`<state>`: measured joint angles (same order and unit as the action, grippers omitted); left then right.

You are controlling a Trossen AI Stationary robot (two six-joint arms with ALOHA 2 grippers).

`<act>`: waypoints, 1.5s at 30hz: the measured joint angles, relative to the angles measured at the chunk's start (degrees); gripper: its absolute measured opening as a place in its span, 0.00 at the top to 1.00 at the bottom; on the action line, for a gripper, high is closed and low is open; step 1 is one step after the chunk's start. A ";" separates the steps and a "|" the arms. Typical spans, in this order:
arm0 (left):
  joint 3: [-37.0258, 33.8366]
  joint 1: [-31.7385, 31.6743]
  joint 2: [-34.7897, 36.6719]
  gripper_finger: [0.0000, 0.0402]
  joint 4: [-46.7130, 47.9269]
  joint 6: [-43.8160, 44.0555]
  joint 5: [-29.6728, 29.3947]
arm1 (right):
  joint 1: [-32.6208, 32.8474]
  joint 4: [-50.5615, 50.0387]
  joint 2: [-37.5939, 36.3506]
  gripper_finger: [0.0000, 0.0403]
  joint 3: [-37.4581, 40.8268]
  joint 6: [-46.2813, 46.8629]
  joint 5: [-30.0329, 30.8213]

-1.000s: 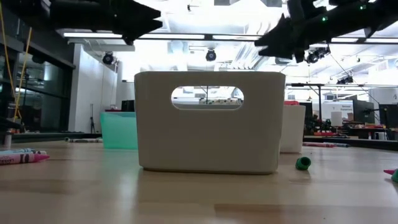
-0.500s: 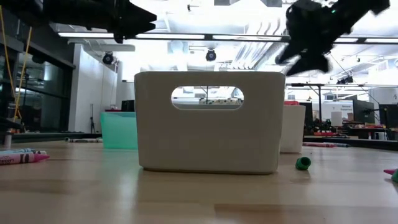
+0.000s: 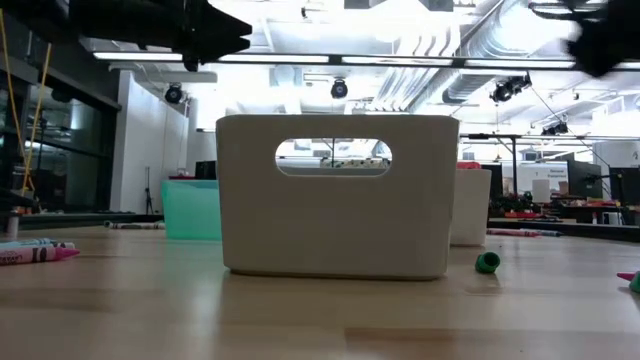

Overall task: Sort crayons
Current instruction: Put the yellow crayon into the white bin

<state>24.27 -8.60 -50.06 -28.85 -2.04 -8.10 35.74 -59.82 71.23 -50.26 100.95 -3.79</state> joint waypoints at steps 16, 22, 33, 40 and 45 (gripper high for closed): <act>0.04 0.00 0.00 0.54 -1.50 0.20 0.02 | 16.07 11.50 19.91 0.45 0.30 26.08 -15.32; 0.04 0.02 -0.01 0.54 -1.29 -1.49 0.02 | 15.92 14.00 22.87 0.45 0.30 23.63 -15.76; 0.04 0.02 0.00 0.54 -0.35 -1.18 0.02 | 15.90 12.28 23.02 0.45 0.57 25.44 -15.50; 0.04 0.02 -0.02 0.54 0.29 -1.18 0.00 | 15.90 12.04 23.02 0.45 0.57 26.67 -15.95; 0.04 0.02 -0.01 0.54 0.32 -1.18 0.02 | 15.90 15.36 23.02 0.45 0.57 28.45 -15.98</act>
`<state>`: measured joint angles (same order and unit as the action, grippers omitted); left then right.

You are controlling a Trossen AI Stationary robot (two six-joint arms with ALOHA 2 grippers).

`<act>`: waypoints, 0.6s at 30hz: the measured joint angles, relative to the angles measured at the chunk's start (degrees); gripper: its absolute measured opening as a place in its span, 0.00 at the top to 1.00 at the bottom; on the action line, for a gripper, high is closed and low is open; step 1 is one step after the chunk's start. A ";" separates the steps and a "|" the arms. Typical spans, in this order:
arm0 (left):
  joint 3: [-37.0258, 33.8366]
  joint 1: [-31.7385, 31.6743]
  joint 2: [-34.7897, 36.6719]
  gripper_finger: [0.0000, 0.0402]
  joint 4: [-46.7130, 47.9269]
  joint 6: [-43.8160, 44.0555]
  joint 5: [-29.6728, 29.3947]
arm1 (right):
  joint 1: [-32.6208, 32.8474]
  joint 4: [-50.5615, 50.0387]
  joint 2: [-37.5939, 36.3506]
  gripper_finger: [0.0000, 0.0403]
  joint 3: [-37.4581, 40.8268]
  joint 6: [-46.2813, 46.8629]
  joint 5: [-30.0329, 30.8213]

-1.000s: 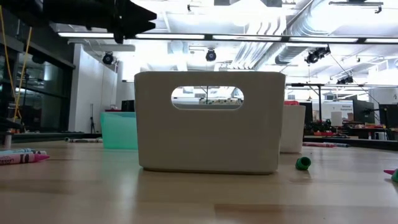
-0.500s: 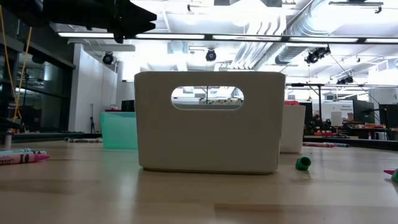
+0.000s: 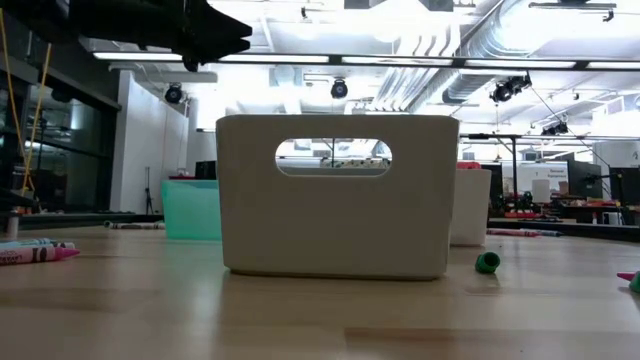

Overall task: Sort crayons
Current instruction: Put the yellow crayon into the white bin

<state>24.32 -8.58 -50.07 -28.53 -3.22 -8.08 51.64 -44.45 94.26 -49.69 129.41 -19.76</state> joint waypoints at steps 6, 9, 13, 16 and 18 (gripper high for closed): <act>0.00 0.00 -0.01 0.54 0.08 0.03 0.00 | -0.04 1.37 0.20 0.45 0.00 0.65 -0.22; 0.00 0.00 -0.01 0.54 0.10 0.04 -0.01 | -0.03 1.76 2.06 0.45 -0.07 0.56 -0.51; 0.00 0.00 -0.01 0.54 0.28 0.04 -0.02 | -0.15 2.78 4.12 0.45 -0.26 -1.63 -1.58; 0.00 0.00 -0.01 0.54 0.27 0.04 0.00 | -0.15 2.61 4.35 0.46 -0.26 -1.79 -1.65; 0.00 0.00 -0.01 0.54 0.26 0.04 -0.01 | -0.13 2.73 4.39 0.49 -0.25 -1.91 -1.67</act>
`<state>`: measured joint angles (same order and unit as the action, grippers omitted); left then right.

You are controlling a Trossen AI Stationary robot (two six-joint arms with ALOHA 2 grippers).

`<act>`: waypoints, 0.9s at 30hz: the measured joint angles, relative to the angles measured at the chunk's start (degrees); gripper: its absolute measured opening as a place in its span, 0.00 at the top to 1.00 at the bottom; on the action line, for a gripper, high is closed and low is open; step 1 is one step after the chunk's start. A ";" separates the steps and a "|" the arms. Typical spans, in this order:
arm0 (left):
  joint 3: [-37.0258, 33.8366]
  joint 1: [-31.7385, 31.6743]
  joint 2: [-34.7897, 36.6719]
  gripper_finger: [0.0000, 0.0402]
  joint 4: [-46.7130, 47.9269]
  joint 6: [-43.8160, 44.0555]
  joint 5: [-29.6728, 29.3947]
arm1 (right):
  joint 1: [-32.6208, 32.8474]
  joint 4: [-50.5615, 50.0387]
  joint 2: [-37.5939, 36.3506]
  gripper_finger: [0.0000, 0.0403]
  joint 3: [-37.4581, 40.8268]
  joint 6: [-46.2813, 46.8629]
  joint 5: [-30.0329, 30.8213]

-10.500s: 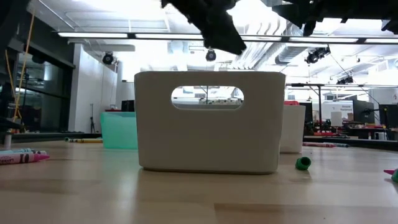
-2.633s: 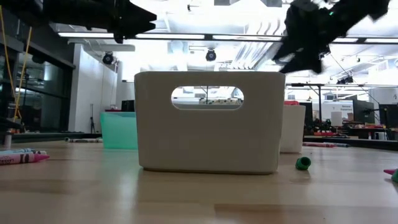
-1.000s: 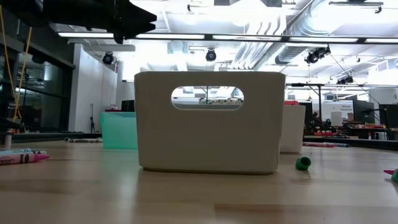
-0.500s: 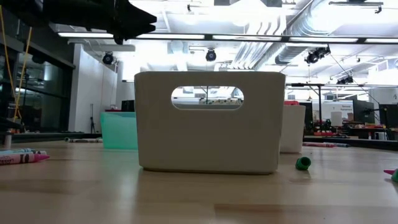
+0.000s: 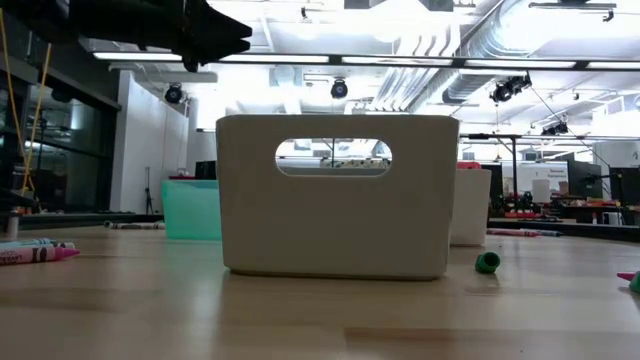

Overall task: Sort crayons
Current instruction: Put the yellow crayon into the white bin

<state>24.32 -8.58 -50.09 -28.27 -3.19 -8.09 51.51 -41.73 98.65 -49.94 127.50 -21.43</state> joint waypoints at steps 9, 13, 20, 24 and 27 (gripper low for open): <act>0.00 0.00 0.00 0.54 0.04 0.03 0.00 | 0.00 1.40 0.20 0.88 0.03 -3.10 1.01; 0.00 0.00 0.00 0.54 0.09 0.03 0.01 | 0.02 1.28 0.23 0.97 0.09 -5.04 0.19; 0.00 0.00 0.00 0.54 0.11 0.01 0.00 | 0.13 -0.55 0.41 0.97 -1.53 -8.36 -1.09; 0.00 -0.02 0.00 0.54 0.07 0.01 0.01 | 0.25 -6.45 0.63 0.99 -3.81 -11.00 -1.86; 0.00 -0.01 0.00 0.54 0.01 -0.18 0.01 | -0.18 -10.73 0.57 0.99 -6.14 -13.39 -1.48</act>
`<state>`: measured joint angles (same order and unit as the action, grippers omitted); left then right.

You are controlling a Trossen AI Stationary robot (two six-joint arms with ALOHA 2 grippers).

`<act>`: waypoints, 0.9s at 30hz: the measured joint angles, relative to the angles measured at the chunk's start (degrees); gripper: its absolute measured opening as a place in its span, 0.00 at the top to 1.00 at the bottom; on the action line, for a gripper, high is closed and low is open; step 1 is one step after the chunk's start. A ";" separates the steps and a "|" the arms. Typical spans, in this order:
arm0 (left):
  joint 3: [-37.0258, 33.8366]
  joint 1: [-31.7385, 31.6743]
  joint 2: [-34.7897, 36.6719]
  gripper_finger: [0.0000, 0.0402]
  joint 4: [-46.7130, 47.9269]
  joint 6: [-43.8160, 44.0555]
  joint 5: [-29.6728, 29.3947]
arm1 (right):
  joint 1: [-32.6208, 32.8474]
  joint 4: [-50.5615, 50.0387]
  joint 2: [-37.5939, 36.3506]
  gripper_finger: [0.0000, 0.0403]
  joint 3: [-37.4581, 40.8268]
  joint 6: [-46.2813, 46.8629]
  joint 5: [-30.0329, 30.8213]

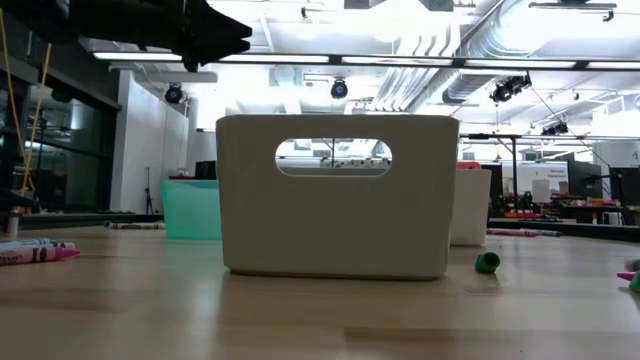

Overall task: Sort crayons
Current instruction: Put the yellow crayon into the white bin

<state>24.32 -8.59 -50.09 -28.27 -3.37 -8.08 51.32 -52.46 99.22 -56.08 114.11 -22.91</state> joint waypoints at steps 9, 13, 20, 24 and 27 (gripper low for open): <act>0.00 -0.01 0.00 0.54 -0.18 -0.80 0.00 | -3.93 -5.06 -0.11 1.00 -5.22 -8.99 9.38; 0.00 -0.01 0.00 0.54 -0.12 -0.82 0.00 | -6.34 -3.65 -0.17 1.00 -6.07 -13.95 14.10; 0.00 0.00 0.01 0.54 0.13 -0.95 -0.02 | -10.71 0.65 -0.50 0.99 -6.01 -24.00 24.11; 0.00 -0.01 0.00 0.54 0.17 -0.95 0.00 | -12.44 0.06 -3.68 1.00 -6.00 -27.67 31.44; 0.00 -0.01 0.00 0.54 0.21 -0.95 -0.01 | -12.77 -2.29 -7.32 1.00 -5.99 -28.47 33.85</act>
<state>24.32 -8.60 -50.09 -28.06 -4.32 -8.08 38.55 -54.75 91.90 -62.07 85.64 10.94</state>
